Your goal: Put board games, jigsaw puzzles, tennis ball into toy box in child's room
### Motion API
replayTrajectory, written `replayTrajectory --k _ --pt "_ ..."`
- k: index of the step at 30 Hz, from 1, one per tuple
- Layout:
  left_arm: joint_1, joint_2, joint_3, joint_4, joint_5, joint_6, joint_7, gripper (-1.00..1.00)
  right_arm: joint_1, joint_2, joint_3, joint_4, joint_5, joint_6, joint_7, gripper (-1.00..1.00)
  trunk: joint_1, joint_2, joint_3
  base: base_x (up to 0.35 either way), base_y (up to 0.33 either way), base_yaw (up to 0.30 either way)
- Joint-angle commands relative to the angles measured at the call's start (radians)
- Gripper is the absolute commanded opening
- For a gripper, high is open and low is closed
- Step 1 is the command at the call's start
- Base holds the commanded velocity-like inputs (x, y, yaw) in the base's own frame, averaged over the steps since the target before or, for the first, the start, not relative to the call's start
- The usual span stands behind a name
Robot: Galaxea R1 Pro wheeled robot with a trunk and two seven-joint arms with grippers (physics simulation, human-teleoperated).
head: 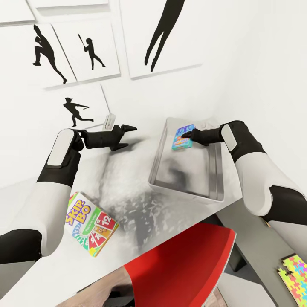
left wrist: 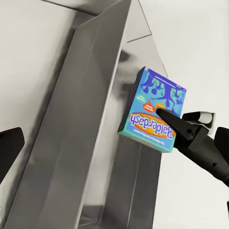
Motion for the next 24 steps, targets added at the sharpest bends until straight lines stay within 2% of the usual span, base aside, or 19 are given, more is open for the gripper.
replayTrajectory --k 1,16,19,23,24 --pt "-0.001 0.0 -0.002 -0.003 0.011 0.0 0.01 1.0 -0.003 0.0 -0.003 0.0 -0.009 0.007 -0.003 -1.0 0.0 -0.002 -0.003 0.0 0.0 0.0" --pt "-0.011 -0.011 0.001 -0.012 0.013 0.0 0.01 1.0 -0.019 -0.001 -0.003 0.0 -0.009 0.008 -0.003 -1.0 0.0 -0.002 -0.028 0.0 0.0 0.0" --pt "-0.011 -0.011 0.002 -0.012 0.025 0.0 0.01 1.0 -0.02 -0.001 -0.003 0.0 -0.009 0.008 -0.003 -1.0 0.0 -0.002 -0.032 0.0 0.0 0.0" --pt "-0.012 -0.007 0.003 -0.013 0.076 0.0 0.011 1.0 -0.02 0.0 -0.002 0.0 -0.009 0.008 -0.003 -1.0 0.0 -0.002 -0.039 0.0 0.0 0.0" --pt "-0.012 -0.007 0.003 -0.013 0.076 0.0 0.011 1.0 -0.02 0.0 -0.002 0.0 -0.009 0.008 -0.003 -1.0 0.0 -0.002 -0.041 0.0 0.0 0.0"
